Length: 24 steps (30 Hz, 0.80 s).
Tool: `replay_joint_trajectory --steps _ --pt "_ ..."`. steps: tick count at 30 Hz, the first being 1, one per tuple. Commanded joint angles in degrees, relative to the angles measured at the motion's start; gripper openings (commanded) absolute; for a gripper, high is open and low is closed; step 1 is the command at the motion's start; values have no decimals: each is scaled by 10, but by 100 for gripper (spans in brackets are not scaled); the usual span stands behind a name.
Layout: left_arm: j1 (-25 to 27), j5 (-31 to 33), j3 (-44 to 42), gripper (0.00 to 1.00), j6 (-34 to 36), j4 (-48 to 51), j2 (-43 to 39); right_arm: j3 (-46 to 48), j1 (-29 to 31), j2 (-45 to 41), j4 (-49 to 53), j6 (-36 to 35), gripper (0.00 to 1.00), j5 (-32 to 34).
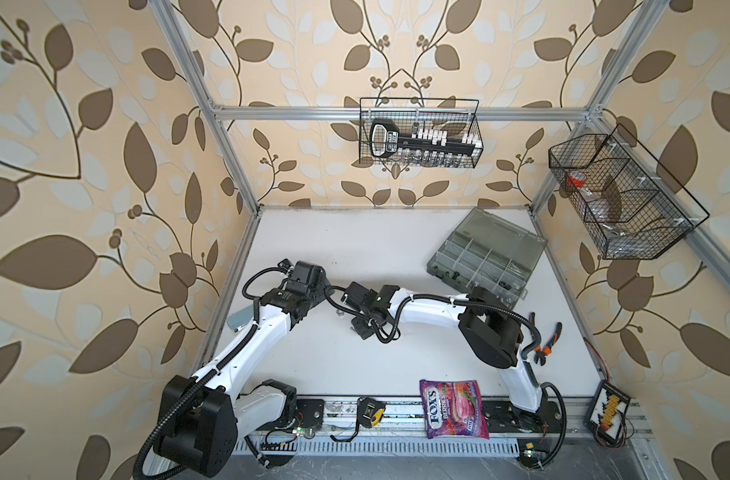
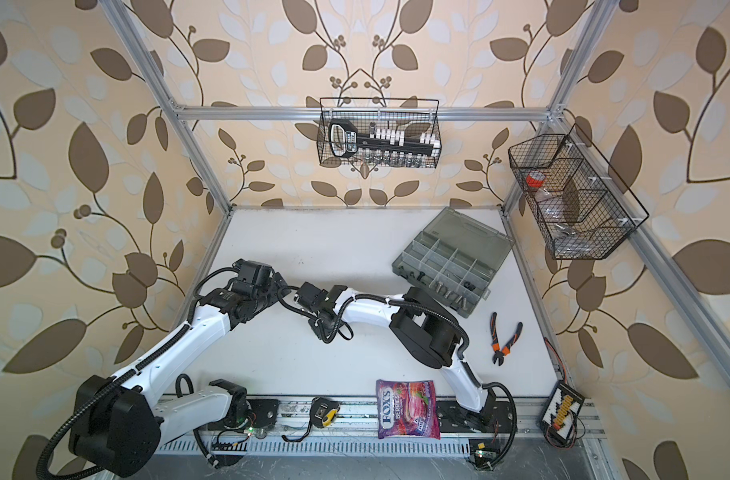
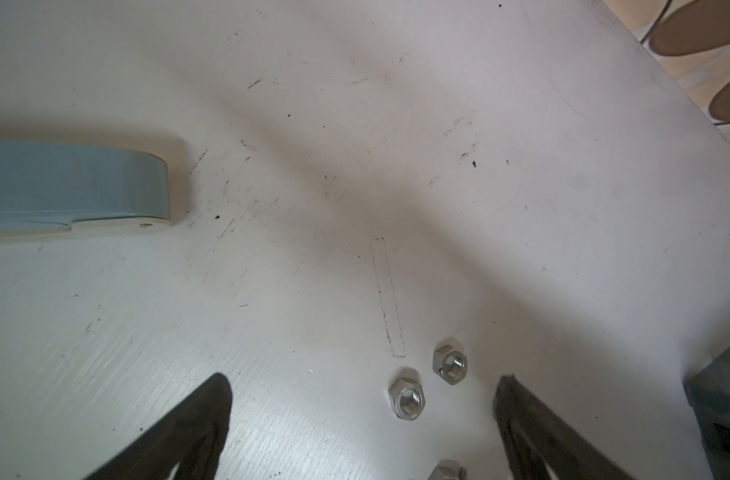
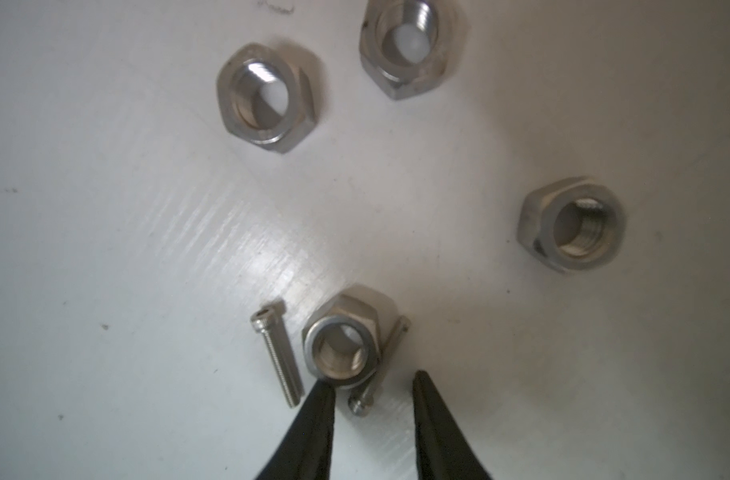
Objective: Sort the screws and nuts into containers
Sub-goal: 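Lower the right gripper and close it on a screw beside a nut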
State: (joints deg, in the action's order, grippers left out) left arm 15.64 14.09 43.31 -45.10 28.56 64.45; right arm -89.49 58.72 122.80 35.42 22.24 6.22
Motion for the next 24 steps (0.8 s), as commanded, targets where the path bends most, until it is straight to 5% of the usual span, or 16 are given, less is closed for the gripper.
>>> replay_joint_trajectory --steps 1,8,17,24 --pt "-3 16 10 99 4 -3 -10 -15 -1 27 29 7 31 22" --pt "-3 20 9 99 4 1 -12 -16 -8 35 30 12 21 20" --pt "-4 20 8 99 4 1 -14 -23 -12 44 30 10 20 18" --pt "-4 21 8 99 4 0 -15 -13 -13 40 38 9 3 18"
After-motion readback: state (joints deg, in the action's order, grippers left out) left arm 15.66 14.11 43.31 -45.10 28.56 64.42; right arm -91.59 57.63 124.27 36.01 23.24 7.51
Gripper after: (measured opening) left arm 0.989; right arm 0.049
